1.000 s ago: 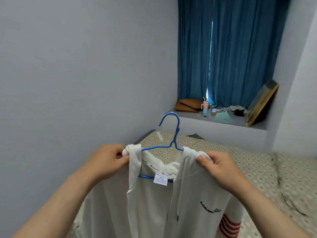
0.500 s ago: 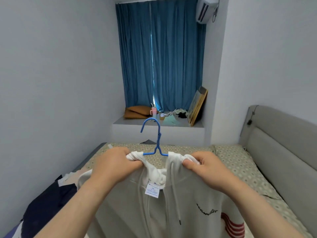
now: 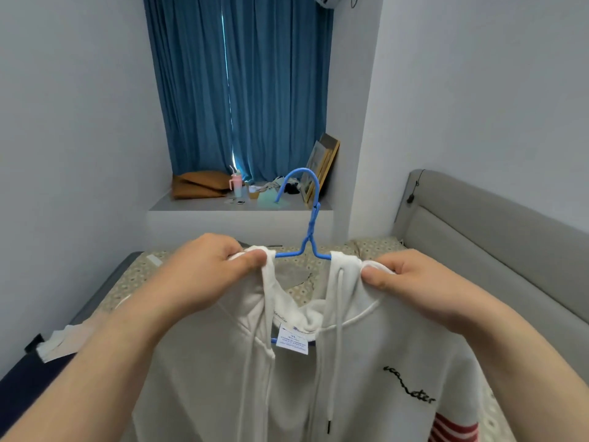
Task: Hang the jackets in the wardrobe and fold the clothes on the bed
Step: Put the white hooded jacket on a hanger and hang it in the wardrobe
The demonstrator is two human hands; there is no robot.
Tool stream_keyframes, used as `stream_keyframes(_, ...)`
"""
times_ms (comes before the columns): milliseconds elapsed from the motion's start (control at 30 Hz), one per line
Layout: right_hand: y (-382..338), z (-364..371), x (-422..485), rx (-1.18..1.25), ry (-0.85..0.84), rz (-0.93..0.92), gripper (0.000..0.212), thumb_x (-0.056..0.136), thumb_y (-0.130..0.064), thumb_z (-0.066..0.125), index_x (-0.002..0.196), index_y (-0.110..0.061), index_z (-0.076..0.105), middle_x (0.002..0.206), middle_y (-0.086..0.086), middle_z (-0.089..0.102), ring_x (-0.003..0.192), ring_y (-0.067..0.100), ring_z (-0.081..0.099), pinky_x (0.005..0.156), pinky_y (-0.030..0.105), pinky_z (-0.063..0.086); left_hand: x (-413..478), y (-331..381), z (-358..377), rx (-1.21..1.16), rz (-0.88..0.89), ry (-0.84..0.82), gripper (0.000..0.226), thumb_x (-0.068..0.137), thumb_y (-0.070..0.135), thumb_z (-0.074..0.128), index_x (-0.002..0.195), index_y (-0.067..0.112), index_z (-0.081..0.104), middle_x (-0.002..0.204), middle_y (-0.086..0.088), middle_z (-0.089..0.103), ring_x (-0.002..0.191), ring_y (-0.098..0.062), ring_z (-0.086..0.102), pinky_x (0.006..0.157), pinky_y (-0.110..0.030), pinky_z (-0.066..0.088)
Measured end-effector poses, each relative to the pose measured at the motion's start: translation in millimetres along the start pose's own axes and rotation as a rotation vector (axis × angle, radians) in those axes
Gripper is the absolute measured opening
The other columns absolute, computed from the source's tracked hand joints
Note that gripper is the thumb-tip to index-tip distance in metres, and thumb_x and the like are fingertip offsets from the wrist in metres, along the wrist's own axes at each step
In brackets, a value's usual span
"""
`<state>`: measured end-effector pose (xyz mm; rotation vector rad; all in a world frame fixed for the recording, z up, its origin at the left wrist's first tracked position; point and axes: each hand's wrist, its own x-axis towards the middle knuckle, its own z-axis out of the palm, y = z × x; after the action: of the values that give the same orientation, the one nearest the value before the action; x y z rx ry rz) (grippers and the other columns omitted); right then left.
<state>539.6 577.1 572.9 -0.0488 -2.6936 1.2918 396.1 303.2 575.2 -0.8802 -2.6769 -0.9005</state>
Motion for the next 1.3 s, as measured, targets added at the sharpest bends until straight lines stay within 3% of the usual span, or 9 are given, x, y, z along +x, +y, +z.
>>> stream_keyframes(67, 3.5, 5.7, 7.4, -0.025, 0.019, 0.048, 0.042, 0.096, -0.040, 0.058, 0.057, -0.025, 0.055, 0.056, -0.015, 0.045, 0.052, 0.003, 0.039, 0.048, 0.019, 0.029, 9.2, -12.3, 9.0, 0.030, -0.015, -0.013, 0.053, 0.077, 0.078, 0.042, 0.055, 0.030, 0.047, 0.045, 0.008, 0.043, 0.041, -0.011, 0.034, 0.049, -0.032, 0.024)
stream_keyframes(167, 27.5, 21.4, 21.3, -0.060, 0.021, 0.146, 0.044, 0.096, -0.042, 0.058, 0.057, -0.025, 0.051, 0.056, -0.015, 0.042, 0.051, 0.003, 0.036, 0.047, 0.022, 0.026, 22.5, -35.4, 41.7, 0.019, -0.033, -0.078, 0.055, 0.074, 0.080, 0.042, 0.055, 0.029, 0.049, 0.042, 0.006, 0.043, 0.041, -0.013, 0.036, 0.048, -0.031, 0.024)
stream_keyframes(300, 83.3, 54.8, 39.7, -0.150, -0.015, 0.267, 0.044, 0.096, -0.040, 0.058, 0.056, -0.023, 0.047, 0.049, -0.017, 0.043, 0.046, -0.001, 0.035, 0.044, 0.019, 0.025, 29.7, -77.5, 105.5, -0.076, -0.089, -0.223, 0.055, 0.089, 0.059, 0.056, 0.054, 0.017, 0.049, 0.048, 0.005, 0.046, 0.047, -0.011, 0.041, 0.050, -0.031, 0.029)
stream_keyframes(433, 161.1, 100.9, 57.6, -0.294, -0.136, 0.371, 0.042, 0.097, -0.041, 0.055, 0.062, -0.020, 0.044, 0.062, -0.008, 0.048, 0.057, 0.007, 0.041, 0.054, 0.027, 0.029, 15.7, -125.6, 180.7, -0.257, -0.164, -0.525, 0.029, 0.089, 0.029, 0.069, 0.065, 0.018, 0.059, 0.062, 0.009, 0.053, 0.055, -0.001, 0.044, 0.050, -0.021, 0.031)
stream_keyframes(533, 218.7, 133.5, 67.1, -0.278, -0.208, 0.420, 0.038, 0.099, -0.042, 0.051, 0.067, -0.022, 0.045, 0.070, -0.007, 0.049, 0.065, 0.010, 0.044, 0.058, 0.025, 0.031, 5.6, -154.6, 234.7, -0.232, -0.228, -0.589, 0.020, 0.089, 0.019, 0.067, 0.071, 0.013, 0.062, 0.069, 0.004, 0.055, 0.060, -0.005, 0.045, 0.055, -0.021, 0.032)
stream_keyframes(933, 375.0, 217.1, 113.0, -0.209, -0.220, 0.516, 0.044, 0.099, -0.050, 0.047, 0.067, -0.020, 0.038, 0.065, -0.005, 0.046, 0.060, 0.011, 0.042, 0.060, 0.031, 0.034, 7.1, -246.2, 375.5, -0.049, -0.426, -0.552, 0.026, 0.095, 0.041, 0.055, 0.076, 0.025, 0.058, 0.074, 0.007, 0.061, 0.072, -0.008, 0.057, 0.064, -0.029, 0.042)
stream_keyframes(1067, 424.2, 249.9, 137.8, -0.290, -0.162, 0.486, 0.039, 0.100, -0.048, 0.046, 0.067, -0.028, 0.036, 0.064, -0.008, 0.045, 0.059, 0.005, 0.043, 0.055, 0.021, 0.030, 13.8, -282.9, 431.1, -0.025, -0.356, -0.447, 0.027, 0.097, 0.038, 0.055, 0.072, 0.027, 0.053, 0.068, 0.009, 0.054, 0.066, -0.006, 0.050, 0.057, -0.020, 0.033)
stream_keyframes(1167, 471.9, 276.5, 162.8, -0.324, -0.079, 0.439, 0.040, 0.100, -0.046, 0.047, 0.066, -0.028, 0.033, 0.062, -0.007, 0.043, 0.056, 0.006, 0.041, 0.053, 0.021, 0.029, 26.5, -315.3, 482.4, -0.018, -0.270, -0.357, 0.031, 0.097, 0.033, 0.057, 0.069, 0.020, 0.051, 0.063, 0.007, 0.050, 0.061, -0.015, 0.049, 0.057, -0.028, 0.034)
stream_keyframes(1300, 543.3, 316.3, 200.1, -0.389, 0.012, 0.394, 0.041, 0.098, -0.050, 0.043, 0.067, -0.023, 0.038, 0.058, -0.004, 0.044, 0.054, 0.009, 0.043, 0.050, 0.026, 0.031, 50.1, -365.5, 556.6, 0.059, -0.164, -0.184, 0.039, 0.091, 0.046, 0.039, 0.067, 0.017, 0.051, 0.060, 0.004, 0.050, 0.054, -0.022, 0.049, 0.053, -0.031, 0.035)
